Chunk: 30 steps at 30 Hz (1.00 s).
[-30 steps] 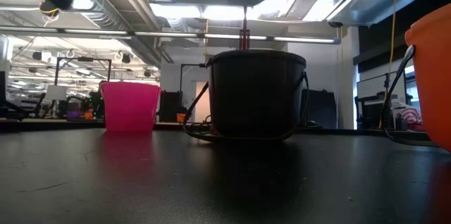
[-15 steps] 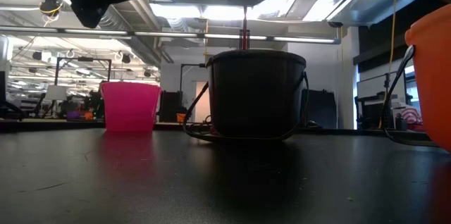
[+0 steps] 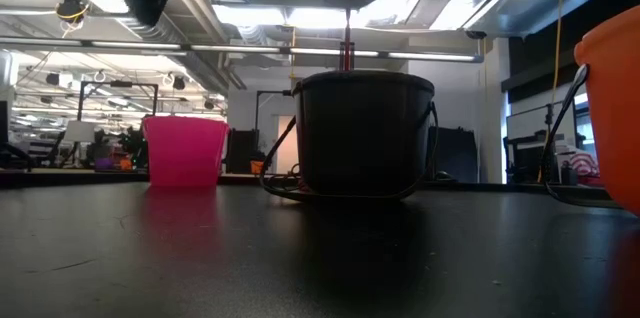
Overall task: Organize candy in baskets
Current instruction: Return to Home Position
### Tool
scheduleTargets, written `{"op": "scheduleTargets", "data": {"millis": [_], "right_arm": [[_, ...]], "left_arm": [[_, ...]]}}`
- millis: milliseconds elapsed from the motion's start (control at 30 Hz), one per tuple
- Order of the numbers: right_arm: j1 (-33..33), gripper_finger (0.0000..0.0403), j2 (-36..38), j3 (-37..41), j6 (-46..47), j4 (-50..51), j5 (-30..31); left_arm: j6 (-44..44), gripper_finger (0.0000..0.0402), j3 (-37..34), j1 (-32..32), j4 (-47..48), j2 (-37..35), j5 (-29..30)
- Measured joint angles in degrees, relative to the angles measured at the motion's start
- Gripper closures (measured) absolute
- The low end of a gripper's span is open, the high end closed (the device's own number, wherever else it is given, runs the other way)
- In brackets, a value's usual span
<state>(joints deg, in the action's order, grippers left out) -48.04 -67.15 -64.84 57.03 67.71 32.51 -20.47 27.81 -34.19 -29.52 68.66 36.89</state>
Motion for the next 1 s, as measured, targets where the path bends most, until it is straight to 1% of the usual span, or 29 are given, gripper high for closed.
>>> {"op": "scheduleTargets", "data": {"millis": [67,100,233,333,433,500,533,600,667,733,800,867,933,1000], "right_arm": [[-0.4,0.0225,1.5,0.0,-2.1,1.2,8.1],[-0.4,0.0232,2.6,0.1,-2.8,2.0,10.9],[0.7,0.0272,7.6,0.1,-8.1,1.7,17.8],[0.9,0.0312,12.1,0.1,-13.2,-1.6,21.4],[0.8,0.0361,16.1,0.1,-18.3,-4.4,23.2],[0.8,0.0391,18.5,1.2,-21.2,-7.0,24.2],[0.8,0.0396,19.9,2.3,-23.0,-8.8,24.2],[0.8,0.0391,23.2,5.8,-26.5,-14.2,23.9],[0.8,0.0391,27.4,10.9,-30.1,-21.1,23.2],[0.9,0.0399,32.0,16.8,-33.2,-27.8,21.5],[1.7,0.0399,36.4,22.3,-35.6,-33.7,20.4],[3.3,0.0400,40.3,27.3,-38.4,-39.5,19.3],[5.4,0.0401,44.5,31.8,-41.4,-46.4,16.4],[7.9,0.0401,48.4,36.1,-45.4,-54.1,10.9]], "left_arm": [[2.6,0.0181,0.0,1.8,0.0,-2.4,-3.3],[3.7,0.0189,0.0,2.9,0.1,-3.9,-4.8],[10.2,0.0226,0.0,7.4,1.8,-11.6,-9.8],[16.4,0.0258,0.1,11.6,5.0,-18.0,-11.1],[17.2,0.0290,0.1,16.9,9.0,-23.2,-11.6],[17.2,0.0311,0.1,20.5,11.3,-25.6,-14.3],[17.4,0.0321,0.1,22.1,12.2,-26.7,-16.1],[18.7,0.0340,0.1,25.0,14.0,-28.5,-20.1],[19.3,0.0358,0.1,27.7,16.4,-30.4,-22.1],[19.1,0.0377,0.1,30.2,16.5,-32.1,-23.5],[19.1,0.0393,0.1,32.4,16.4,-33.4,-26.6],[19.3,0.0398,0.1,34.3,17.9,-34.8,-30.8],[19.6,0.0398,0.0,36.3,21.1,-36.9,-32.8],[19.3,0.0400,-0.7,38.2,21.4,-39.8,-32.9]]}}
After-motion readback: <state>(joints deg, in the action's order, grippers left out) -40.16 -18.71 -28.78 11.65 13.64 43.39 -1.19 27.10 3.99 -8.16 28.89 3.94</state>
